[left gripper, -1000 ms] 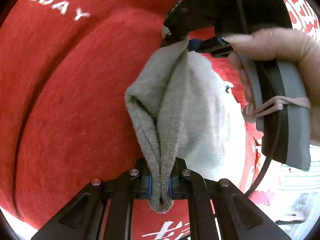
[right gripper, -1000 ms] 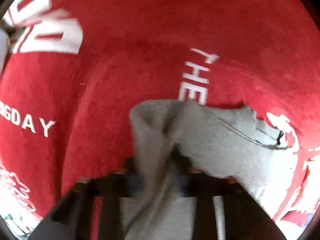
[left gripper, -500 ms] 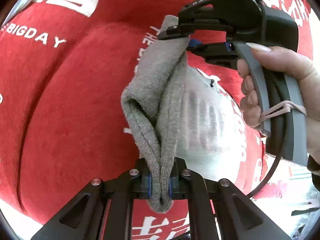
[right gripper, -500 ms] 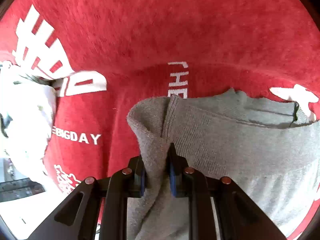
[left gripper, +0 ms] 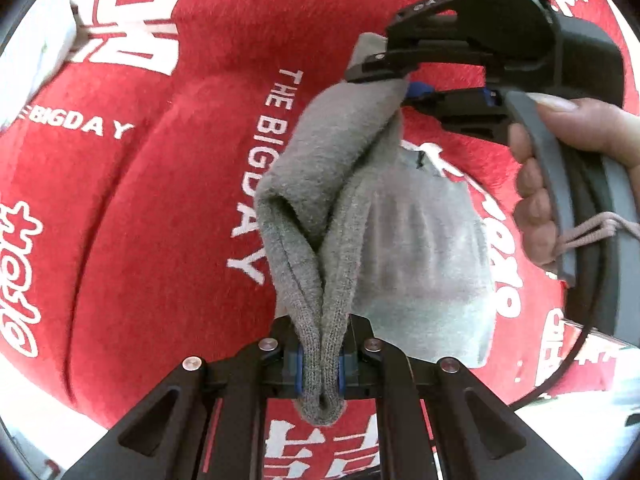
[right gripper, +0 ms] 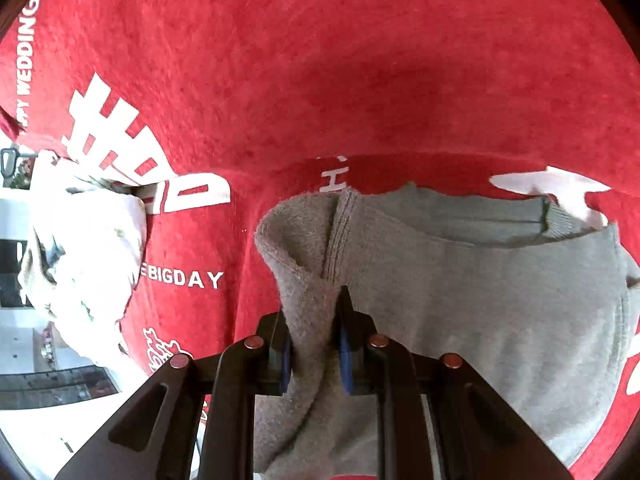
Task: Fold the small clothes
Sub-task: 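Lift the gripped sweater edge with both tools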
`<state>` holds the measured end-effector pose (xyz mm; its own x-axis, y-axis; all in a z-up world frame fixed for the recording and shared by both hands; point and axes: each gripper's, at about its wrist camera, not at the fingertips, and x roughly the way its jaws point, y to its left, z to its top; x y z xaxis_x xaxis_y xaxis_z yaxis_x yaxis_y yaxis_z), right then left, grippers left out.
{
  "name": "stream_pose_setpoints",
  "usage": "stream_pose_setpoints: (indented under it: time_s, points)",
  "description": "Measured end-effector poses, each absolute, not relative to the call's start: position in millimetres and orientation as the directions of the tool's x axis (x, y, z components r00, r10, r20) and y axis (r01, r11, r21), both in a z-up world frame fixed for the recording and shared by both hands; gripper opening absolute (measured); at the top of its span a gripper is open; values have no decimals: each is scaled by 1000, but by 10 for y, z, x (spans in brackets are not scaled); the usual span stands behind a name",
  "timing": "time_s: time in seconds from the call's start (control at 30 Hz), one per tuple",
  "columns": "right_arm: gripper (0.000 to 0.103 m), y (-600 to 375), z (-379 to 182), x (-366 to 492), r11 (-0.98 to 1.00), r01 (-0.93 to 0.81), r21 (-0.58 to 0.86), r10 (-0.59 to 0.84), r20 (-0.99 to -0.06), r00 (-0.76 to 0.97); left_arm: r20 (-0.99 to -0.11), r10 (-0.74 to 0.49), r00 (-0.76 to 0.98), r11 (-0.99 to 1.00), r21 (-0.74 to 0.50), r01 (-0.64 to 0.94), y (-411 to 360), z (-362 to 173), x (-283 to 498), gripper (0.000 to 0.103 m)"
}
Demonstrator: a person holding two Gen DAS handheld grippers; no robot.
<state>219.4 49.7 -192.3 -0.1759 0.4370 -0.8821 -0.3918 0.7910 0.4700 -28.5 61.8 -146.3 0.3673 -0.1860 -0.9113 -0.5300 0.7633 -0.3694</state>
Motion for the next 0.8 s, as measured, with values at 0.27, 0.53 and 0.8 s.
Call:
stream_pose_setpoints:
  time_s: [0.27, 0.53, 0.8]
  points:
    - [20, 253, -1802, 2284, 786, -375, 491, 466, -870, -162, -921, -176, 347, 789, -343, -510, 446, -1291, -208, 12]
    - [20, 65, -1701, 2346, 779, -366, 510, 489, -858, -155, -925, -179, 336, 804, -334, -492, 293, -1166, -137, 12]
    - [20, -141, -1609, 2447, 766, -361, 532, 513, -844, -156, -924, -186, 333, 829, -330, -452, 102, -1044, -23, 12]
